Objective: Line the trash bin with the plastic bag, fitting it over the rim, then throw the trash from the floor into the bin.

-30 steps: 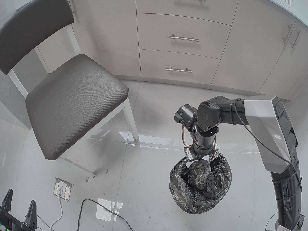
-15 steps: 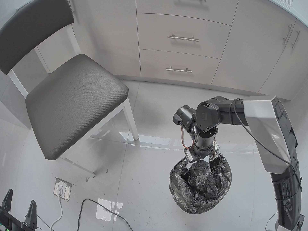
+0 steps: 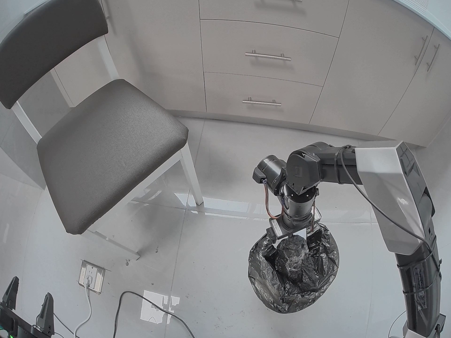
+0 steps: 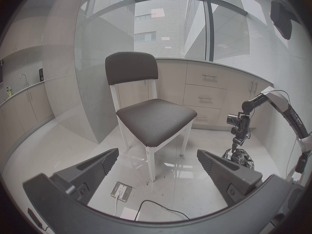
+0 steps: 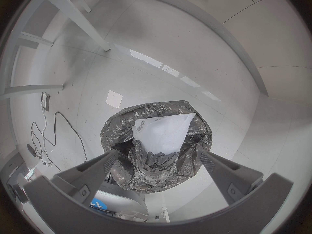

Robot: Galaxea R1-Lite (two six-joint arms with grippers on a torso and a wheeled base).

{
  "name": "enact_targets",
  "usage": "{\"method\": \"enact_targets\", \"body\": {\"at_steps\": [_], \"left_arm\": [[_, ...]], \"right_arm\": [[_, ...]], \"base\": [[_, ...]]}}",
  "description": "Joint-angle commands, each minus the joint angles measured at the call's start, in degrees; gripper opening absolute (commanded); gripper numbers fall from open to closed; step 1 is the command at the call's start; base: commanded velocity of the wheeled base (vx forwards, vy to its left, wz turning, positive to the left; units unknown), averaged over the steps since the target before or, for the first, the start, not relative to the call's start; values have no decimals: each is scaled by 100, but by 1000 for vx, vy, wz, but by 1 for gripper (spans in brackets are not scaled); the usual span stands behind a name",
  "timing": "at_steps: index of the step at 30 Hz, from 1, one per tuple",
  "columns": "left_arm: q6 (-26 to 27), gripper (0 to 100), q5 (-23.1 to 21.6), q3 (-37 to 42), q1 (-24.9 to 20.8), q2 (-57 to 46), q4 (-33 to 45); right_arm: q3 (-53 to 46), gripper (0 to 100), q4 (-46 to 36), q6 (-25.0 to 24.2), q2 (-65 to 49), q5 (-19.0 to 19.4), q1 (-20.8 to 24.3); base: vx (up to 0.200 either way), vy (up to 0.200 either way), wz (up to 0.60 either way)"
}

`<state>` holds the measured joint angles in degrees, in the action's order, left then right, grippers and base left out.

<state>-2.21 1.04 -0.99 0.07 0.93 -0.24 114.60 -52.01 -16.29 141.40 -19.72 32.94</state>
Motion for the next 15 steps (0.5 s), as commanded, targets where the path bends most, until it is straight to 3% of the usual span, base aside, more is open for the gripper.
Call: {"method": "enact_targets", "body": {"at_steps": [1,15], "left_arm": [[1,100,2,99,1,-84,-2],[1,100,2,99,1,-75,-2]], "right_arm": [[-1,0,6,-6,54,4,2],[-1,0,68,3,-7,4,2]], "base": [[0,0,0],[0,0,0]]}}
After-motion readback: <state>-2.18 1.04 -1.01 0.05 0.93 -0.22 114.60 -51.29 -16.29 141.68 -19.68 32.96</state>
